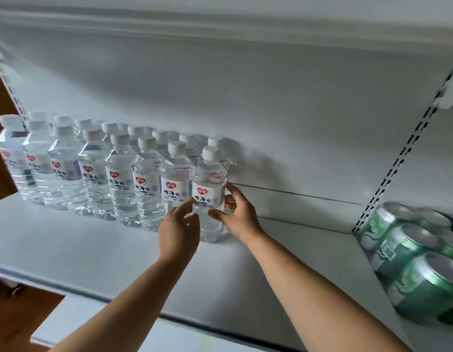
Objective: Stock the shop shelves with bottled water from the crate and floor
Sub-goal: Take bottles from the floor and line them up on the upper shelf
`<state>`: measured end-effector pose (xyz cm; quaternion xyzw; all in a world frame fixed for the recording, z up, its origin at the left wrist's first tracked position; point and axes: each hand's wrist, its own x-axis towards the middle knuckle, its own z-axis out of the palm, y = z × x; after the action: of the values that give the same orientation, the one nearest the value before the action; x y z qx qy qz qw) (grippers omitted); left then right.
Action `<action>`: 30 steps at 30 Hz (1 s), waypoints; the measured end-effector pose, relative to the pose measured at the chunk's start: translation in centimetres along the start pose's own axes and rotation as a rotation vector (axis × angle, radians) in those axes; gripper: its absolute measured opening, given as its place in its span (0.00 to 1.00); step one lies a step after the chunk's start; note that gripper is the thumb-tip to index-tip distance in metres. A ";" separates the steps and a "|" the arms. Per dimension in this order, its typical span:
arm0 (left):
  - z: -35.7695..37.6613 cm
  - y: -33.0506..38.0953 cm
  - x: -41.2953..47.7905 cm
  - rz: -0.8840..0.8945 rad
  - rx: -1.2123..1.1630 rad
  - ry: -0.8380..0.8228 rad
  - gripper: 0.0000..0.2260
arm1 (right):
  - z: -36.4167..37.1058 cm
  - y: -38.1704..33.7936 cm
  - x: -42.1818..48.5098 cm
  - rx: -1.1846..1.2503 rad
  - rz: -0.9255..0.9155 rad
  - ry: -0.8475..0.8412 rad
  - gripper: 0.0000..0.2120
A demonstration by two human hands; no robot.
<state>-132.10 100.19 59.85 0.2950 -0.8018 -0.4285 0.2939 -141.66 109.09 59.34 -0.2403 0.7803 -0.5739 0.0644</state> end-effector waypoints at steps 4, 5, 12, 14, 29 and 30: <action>0.1 0.1 -0.4 -0.005 0.013 0.019 0.17 | 0.1 0.0 0.0 -0.025 0.014 -0.017 0.39; 0.1 0.1 -0.6 -0.006 0.015 0.020 0.17 | 0.1 0.0 -0.1 -0.042 0.016 -0.028 0.39; -1.6 -0.1 -3.6 0.094 -0.040 -0.022 0.11 | -4.9 -1.1 -2.9 -0.233 0.058 0.040 0.36; -2.2 0.6 -4.9 0.168 -0.092 -0.092 0.09 | -7.3 -1.6 -5.1 -0.284 0.065 0.151 0.34; 2.3 1.5 -28.9 0.411 -0.178 -1.013 0.13 | -13.0 1.9 -38.2 -0.146 0.384 0.983 0.18; 3.0 1.2 -30.9 0.398 -0.176 -1.067 0.14 | -13.6 3.1 -40.8 -0.151 0.434 1.018 0.17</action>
<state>-114.40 124.68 52.73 -0.1440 -0.8404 -0.5198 -0.0527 -111.98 139.86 53.86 0.2293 0.7834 -0.5336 -0.2214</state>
